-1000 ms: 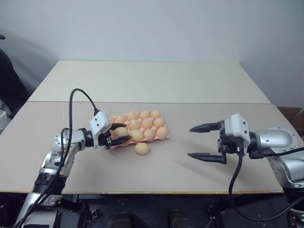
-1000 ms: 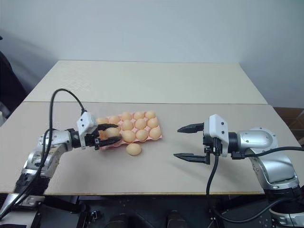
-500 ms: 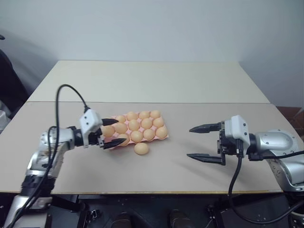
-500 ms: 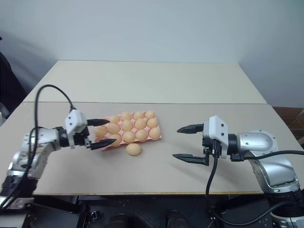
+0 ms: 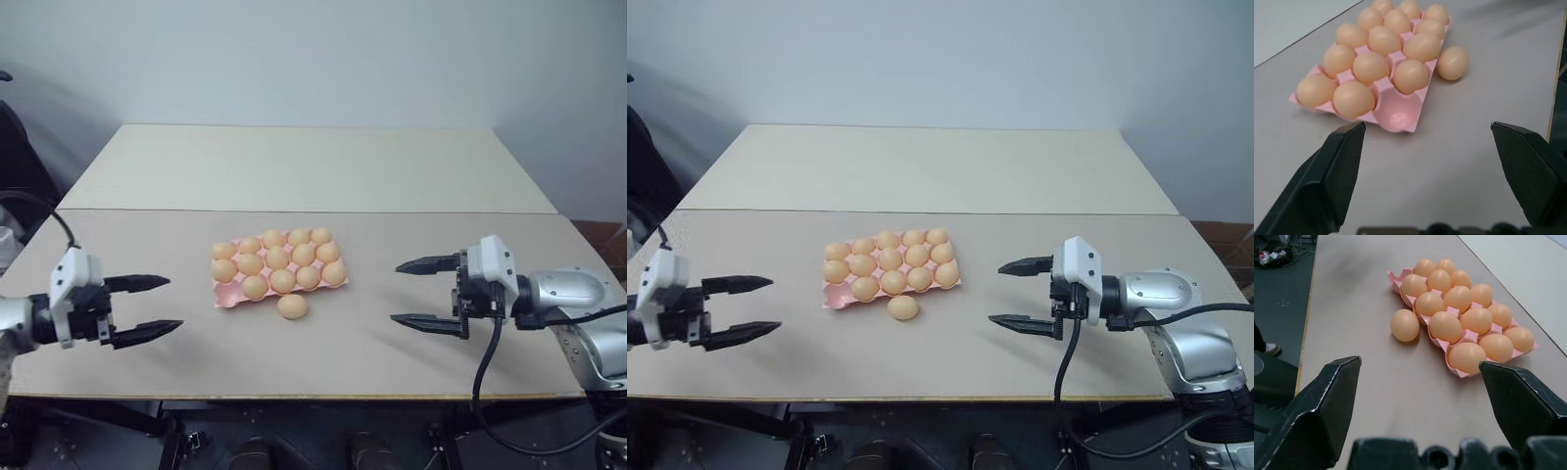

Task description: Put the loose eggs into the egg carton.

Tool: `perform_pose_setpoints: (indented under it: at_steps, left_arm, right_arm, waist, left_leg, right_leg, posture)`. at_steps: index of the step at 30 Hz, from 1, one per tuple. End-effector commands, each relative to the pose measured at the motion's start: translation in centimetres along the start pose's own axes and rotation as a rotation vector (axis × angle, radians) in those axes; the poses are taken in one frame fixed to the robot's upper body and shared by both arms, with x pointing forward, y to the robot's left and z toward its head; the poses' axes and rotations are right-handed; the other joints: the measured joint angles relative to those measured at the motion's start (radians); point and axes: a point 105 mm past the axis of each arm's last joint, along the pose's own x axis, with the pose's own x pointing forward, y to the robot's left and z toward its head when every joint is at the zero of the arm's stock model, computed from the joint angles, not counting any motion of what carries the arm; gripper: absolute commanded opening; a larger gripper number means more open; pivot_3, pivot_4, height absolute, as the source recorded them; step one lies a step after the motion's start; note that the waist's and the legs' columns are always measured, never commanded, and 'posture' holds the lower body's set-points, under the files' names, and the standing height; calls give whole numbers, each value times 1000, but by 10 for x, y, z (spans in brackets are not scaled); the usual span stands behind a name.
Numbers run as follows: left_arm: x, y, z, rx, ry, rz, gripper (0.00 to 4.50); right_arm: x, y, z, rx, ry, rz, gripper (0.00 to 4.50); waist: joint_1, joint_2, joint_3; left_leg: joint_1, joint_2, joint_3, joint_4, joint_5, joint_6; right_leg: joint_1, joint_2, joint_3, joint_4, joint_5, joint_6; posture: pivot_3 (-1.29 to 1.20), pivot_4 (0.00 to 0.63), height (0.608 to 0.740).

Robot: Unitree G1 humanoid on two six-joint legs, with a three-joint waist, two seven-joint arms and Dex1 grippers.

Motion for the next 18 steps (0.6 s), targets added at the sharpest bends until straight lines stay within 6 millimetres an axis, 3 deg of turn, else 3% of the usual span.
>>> perform_pose_setpoints:
  at_steps: [1, 10, 18]
  left_arm:
    - [-2, -2, 14, 44, -35, 9, 4468]
    - [30, -18, 26, 63, -94, -113, 4468]
    - [105, -46, 36, 123, -146, -328, 4468]
  right_arm:
    - [-4, -3, 11, -52, -24, -12, 4500]
    - [-5, -4, 12, -56, -24, -21, 4500]
    - [-2, -5, 13, -60, -27, -37, 4500]
  waist:
    - [4, 0, 0]
    - [0, 0, 0]
    - [2, 0, 0]
  left_leg:
    - [0, 0, 0, 0, 0, 0]
    - [0, 0, 0, 0, 0, 0]
    - [-1, -1, 0, 0, 0, 0]
  right_leg:
    - [0, 0, 0, 0, 0, 0]
    - [0, 0, 0, 0, 0, 0]
    - [0, 0, 0, 0, 0, 0]
  posture:
    - [0, 150, 740]
    - [0, 150, 740]
    - [0, 150, 740]
